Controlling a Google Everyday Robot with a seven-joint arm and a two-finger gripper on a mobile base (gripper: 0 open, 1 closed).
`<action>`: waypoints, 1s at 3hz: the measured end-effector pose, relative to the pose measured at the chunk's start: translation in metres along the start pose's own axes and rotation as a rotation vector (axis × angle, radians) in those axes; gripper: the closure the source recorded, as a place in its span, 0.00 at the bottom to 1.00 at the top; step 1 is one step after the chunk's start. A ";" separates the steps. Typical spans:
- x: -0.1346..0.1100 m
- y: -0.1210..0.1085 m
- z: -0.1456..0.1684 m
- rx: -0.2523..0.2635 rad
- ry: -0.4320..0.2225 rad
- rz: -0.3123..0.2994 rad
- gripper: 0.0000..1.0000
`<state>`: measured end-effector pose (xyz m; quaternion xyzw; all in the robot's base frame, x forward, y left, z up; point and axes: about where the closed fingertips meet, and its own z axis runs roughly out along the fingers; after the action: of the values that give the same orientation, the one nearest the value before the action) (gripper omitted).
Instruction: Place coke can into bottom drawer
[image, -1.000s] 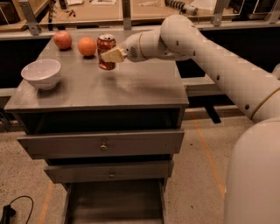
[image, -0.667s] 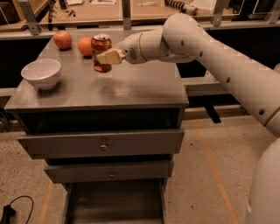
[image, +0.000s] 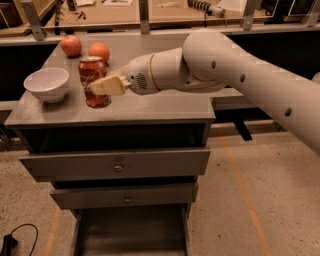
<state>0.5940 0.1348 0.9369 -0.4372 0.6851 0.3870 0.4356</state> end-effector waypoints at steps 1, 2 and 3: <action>0.027 0.041 0.004 -0.015 0.006 0.049 1.00; 0.061 0.073 0.011 -0.039 0.071 0.056 1.00; 0.108 0.094 0.021 -0.073 0.189 0.023 1.00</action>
Offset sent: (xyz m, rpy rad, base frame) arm -0.1215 0.0184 -0.0905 -0.1310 0.1224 0.0698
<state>0.4856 0.1551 0.8432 -0.4796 0.7133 0.3738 0.3486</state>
